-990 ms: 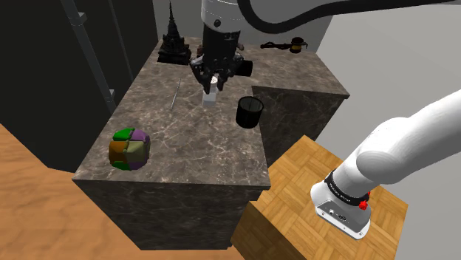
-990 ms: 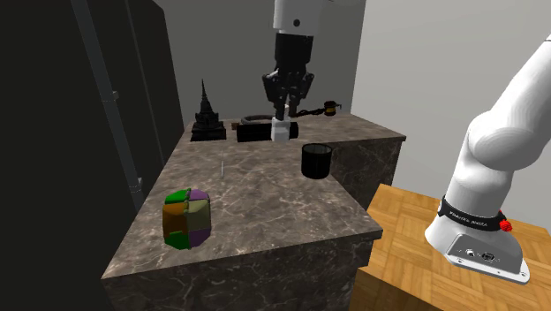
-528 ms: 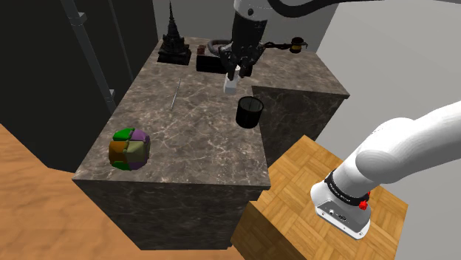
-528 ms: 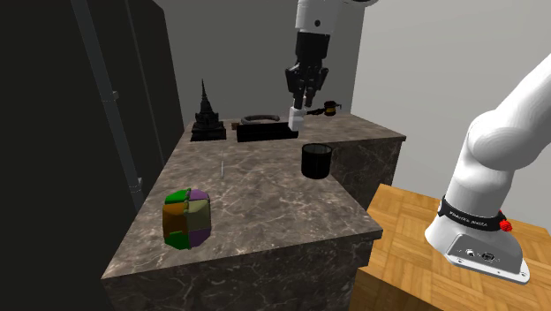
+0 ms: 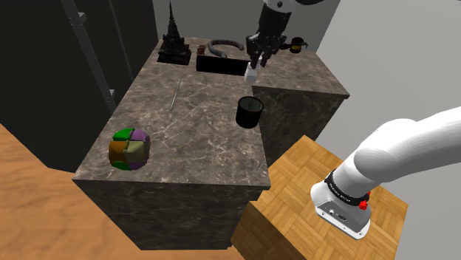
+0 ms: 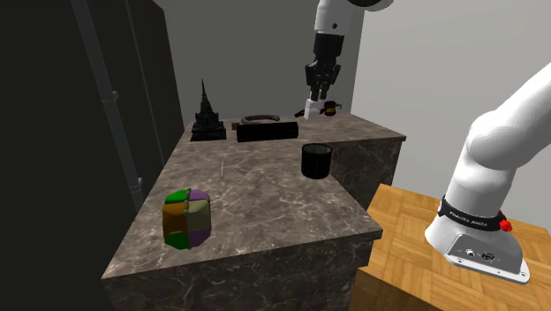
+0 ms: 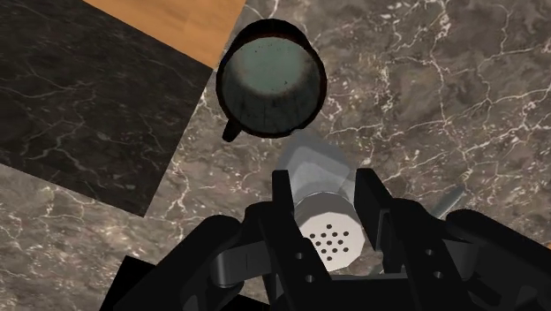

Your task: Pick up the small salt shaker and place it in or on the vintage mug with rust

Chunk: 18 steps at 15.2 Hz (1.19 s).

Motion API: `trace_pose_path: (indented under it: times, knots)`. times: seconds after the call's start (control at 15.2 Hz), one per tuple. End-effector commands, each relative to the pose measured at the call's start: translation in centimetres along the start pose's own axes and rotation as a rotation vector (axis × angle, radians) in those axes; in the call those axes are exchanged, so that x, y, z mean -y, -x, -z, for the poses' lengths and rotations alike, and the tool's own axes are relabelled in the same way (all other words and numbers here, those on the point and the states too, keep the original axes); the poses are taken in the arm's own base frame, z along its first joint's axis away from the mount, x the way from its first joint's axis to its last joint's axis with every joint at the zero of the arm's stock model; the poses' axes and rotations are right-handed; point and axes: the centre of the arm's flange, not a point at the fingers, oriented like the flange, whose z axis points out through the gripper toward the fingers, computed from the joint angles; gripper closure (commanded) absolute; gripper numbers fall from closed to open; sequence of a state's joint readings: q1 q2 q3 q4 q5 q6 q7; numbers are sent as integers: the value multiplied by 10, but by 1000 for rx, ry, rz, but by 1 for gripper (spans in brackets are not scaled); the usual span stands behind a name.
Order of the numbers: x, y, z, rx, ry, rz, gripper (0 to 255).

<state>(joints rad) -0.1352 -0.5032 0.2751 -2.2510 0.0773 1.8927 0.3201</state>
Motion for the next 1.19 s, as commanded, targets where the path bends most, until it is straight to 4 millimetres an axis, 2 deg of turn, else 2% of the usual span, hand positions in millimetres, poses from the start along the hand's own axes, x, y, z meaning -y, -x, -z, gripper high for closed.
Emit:
trace_pose_path:
  times: [0.0,0.07,1.12]
  knots:
    - [-26,-6,4,0,0,2,255]
    - [-34,-8,4,0,0,2,255]
    - [-33,3,-80,0,0,2,255]
